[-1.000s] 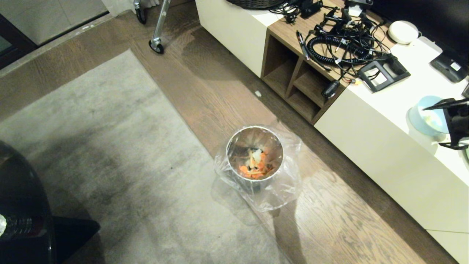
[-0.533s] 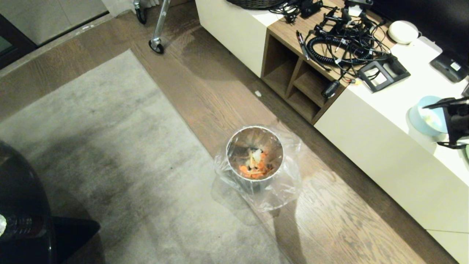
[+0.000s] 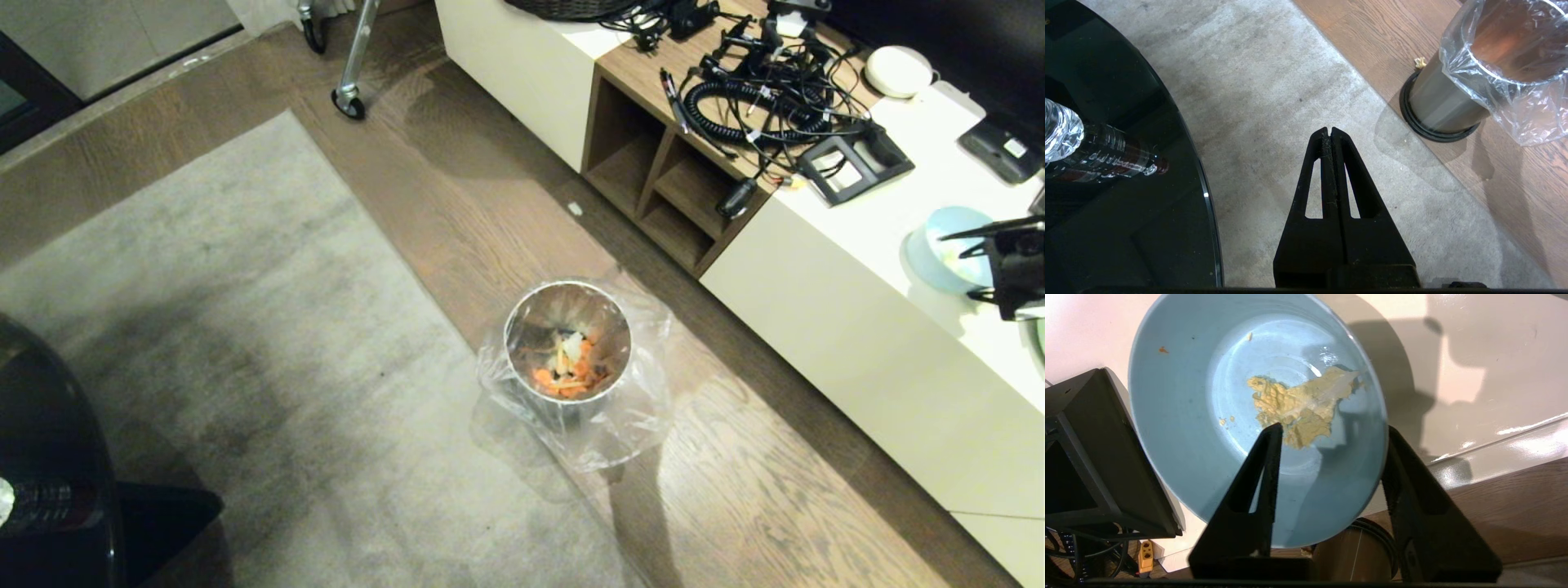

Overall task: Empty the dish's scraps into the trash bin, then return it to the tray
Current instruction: Pick up the bowl with leftover food

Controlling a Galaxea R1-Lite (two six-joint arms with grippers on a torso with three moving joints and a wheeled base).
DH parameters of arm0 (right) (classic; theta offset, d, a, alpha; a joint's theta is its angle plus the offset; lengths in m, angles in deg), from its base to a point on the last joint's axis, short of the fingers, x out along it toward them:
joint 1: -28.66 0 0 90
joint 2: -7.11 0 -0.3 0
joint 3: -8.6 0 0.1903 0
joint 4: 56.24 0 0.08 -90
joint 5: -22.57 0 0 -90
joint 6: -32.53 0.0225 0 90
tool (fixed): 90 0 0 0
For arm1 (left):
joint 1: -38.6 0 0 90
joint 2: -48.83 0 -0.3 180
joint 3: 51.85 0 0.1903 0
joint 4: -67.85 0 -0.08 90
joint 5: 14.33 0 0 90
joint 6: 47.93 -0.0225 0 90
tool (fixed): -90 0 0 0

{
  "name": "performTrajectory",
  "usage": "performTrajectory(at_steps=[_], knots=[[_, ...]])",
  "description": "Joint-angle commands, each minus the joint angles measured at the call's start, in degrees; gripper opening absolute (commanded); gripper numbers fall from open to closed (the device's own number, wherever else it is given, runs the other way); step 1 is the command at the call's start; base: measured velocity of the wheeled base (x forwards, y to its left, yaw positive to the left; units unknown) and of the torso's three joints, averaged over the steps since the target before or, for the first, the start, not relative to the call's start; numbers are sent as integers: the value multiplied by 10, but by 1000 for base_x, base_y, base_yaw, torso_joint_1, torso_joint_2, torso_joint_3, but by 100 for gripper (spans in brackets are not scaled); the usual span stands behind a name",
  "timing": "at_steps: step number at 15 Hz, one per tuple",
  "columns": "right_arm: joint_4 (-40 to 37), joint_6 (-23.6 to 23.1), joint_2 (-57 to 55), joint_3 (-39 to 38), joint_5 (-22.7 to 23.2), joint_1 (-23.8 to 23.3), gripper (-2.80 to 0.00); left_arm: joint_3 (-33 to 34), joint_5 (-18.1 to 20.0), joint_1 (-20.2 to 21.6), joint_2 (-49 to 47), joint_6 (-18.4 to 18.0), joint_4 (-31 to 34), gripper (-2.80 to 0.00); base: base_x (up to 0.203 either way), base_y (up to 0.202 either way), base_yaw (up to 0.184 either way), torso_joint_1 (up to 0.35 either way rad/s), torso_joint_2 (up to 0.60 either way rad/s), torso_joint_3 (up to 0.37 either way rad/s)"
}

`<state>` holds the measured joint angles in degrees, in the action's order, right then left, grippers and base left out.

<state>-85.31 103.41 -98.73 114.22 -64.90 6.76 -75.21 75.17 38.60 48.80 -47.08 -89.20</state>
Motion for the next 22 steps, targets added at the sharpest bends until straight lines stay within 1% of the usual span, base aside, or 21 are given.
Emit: performTrajectory(at_steps=[1, 9, 11, 14, 16, 17, 19, 21, 22], knots=[[-1, 3, -2, -1, 0, 0, -280, 0, 0, 0, 0, 0, 0, -280, 0, 0, 0, 0, 0, 0], [-5, -2, -1, 1, -1, 0, -280, 0, 0, 0, 0, 0, 0, -280, 0, 0, 0, 0, 0, 0], [-6, -28, 17, 0, 2, 1, -280, 0, 0, 0, 0, 0, 0, -280, 0, 0, 0, 0, 0, 0], [-11, -43, 54, 0, 29, 1, -280, 0, 0, 0, 0, 0, 0, -280, 0, 0, 0, 0, 0, 0], [-38, -67, 81, 0, 39, 7, -280, 0, 0, 0, 0, 0, 0, -280, 0, 0, 0, 0, 0, 0], [-48, -75, 93, 0, 40, 15, -280, 0, 0, 0, 0, 0, 0, -280, 0, 0, 0, 0, 0, 0], [-61, -98, 114, 0, 41, 47, -280, 0, 0, 0, 0, 0, 0, -280, 0, 0, 0, 0, 0, 0], [-65, -121, 135, 1, 40, 86, -280, 0, 0, 0, 0, 0, 0, -280, 0, 0, 0, 0, 0, 0], [-65, -132, 145, 1, 40, 118, -280, 0, 0, 0, 0, 0, 0, -280, 0, 0, 0, 0, 0, 0]])
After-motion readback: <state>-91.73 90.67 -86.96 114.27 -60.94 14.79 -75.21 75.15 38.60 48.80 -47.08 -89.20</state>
